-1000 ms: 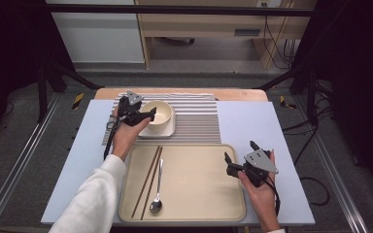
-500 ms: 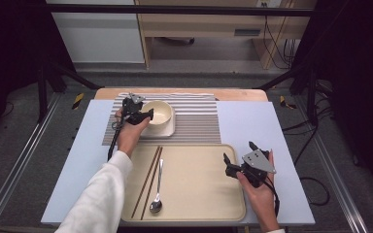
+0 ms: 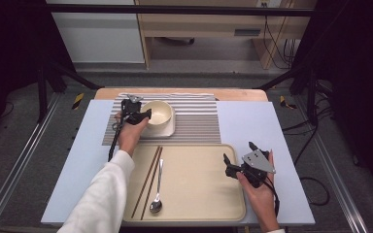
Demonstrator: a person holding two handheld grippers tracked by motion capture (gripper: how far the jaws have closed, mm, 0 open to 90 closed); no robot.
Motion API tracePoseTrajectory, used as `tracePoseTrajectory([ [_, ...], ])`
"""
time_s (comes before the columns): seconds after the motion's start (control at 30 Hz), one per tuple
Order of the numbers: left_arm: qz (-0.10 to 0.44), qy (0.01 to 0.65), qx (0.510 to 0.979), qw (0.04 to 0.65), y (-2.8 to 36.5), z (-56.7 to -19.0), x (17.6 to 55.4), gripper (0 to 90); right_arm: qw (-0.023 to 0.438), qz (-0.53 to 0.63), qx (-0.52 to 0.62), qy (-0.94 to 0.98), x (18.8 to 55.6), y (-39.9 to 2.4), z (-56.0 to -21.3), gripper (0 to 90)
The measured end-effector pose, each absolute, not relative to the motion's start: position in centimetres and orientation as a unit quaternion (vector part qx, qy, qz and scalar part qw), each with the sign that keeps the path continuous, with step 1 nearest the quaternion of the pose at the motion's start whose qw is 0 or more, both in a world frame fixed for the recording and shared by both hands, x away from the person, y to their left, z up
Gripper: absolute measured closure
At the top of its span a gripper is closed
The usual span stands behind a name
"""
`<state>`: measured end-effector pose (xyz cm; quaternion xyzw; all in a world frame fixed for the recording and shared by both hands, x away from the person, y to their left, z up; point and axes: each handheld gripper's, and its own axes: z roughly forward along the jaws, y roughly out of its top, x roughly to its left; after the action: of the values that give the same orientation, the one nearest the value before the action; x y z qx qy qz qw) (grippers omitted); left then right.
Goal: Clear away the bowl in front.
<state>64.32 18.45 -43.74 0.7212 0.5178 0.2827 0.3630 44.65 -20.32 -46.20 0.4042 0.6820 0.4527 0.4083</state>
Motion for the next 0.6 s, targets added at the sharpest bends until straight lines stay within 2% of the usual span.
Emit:
tracePoseTrajectory([
  [0.6, 0.26, 0.53, 0.721, 0.363, 19.1, -44.58, 64.97, 69.1, 0.406, 0.446, 0.409, 0.684, 44.68, -20.4, -46.39, 5.5],
])
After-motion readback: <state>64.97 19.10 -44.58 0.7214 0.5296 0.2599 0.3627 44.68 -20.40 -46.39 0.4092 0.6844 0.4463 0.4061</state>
